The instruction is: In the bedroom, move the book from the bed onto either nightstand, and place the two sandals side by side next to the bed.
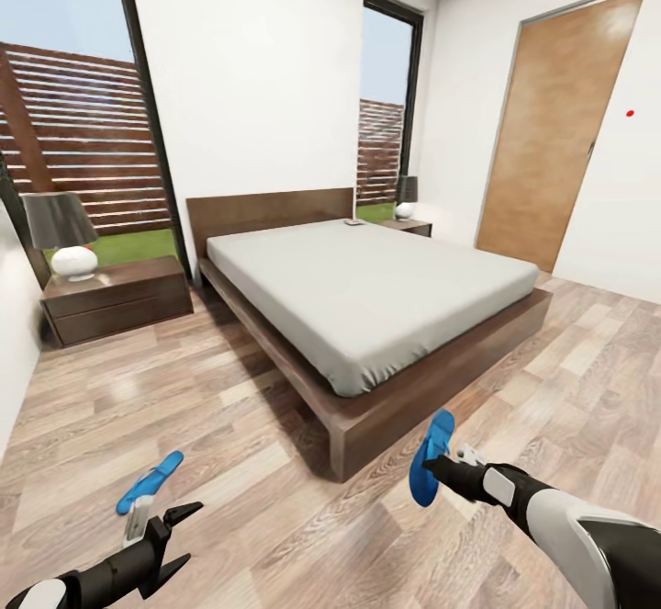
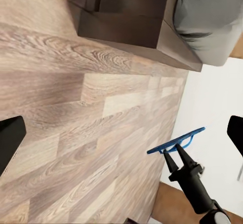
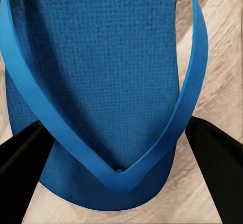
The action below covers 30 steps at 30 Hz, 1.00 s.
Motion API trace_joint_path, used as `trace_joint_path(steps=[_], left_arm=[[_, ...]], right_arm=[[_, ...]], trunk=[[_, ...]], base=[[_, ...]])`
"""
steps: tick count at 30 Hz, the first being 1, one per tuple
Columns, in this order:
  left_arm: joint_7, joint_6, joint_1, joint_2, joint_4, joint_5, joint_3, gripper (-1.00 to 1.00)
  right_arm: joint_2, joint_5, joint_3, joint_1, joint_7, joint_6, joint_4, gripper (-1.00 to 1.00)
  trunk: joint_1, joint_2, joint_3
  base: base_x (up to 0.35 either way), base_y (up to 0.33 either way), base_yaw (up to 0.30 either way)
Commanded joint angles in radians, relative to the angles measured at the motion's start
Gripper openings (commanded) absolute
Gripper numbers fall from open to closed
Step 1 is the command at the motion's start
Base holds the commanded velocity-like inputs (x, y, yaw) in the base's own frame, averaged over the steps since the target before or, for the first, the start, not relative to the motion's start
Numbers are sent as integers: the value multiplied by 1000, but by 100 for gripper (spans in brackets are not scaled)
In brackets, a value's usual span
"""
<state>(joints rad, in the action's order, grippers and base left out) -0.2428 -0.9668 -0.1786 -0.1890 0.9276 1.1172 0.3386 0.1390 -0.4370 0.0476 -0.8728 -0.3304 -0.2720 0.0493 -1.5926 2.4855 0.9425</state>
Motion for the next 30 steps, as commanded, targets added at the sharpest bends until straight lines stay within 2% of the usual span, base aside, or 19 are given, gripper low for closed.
trace_joint_path(steps=[1, 6, 9, 11, 17, 20, 23, 25, 30], left_arm=[[-8, -4, -1, 0, -1, -8, 3, 100], [-7, -4, -1, 0, -1, -8, 3, 100], [-7, -4, -1, 0, -1, -7, 2, 100], [-7, -4, -1, 0, -1, -7, 2, 100], [-7, -4, -1, 0, -1, -7, 2, 100], [-7, -4, -1, 0, -1, -7, 2, 100], [-7, -4, -1, 0, -1, -7, 2, 100], [-7, -4, -1, 0, -1, -7, 2, 100], [-7, -4, -1, 0, -1, -8, 3, 100]], right_arm=[[1, -29, 5, -2, 29, -3, 3, -100], [4, -130, 6, 7, 130, -6, 3, -100], [16, -202, 6, 31, 204, -5, 3, -100], [25, -228, 6, 46, 232, -5, 3, -100], [65, -253, 6, 104, 264, -3, 3, -100], [85, -257, 6, 149, 267, 3, 3, -100], [103, -269, 6, 218, 267, 33, 3, -100], [107, -284, 5, 246, 267, 65, 3, -100], [109, -305, 5, 273, 269, 100, 3, -100]], trunk=[[0, 0, 1], [0, 0, 1], [0, 0, 1], [0, 0, 1], [0, 0, 1], [0, 0, 1], [0, 0, 1], [0, 0, 1], [0, 0, 1]], base=[[0, 262, -4], [17, 181, -2], [13, 50, 0], [6, 23, 0], [2, 7, 0], [0, 1, 0], [0, 0, 0], [0, 0, 0], [0, 0, 0]])
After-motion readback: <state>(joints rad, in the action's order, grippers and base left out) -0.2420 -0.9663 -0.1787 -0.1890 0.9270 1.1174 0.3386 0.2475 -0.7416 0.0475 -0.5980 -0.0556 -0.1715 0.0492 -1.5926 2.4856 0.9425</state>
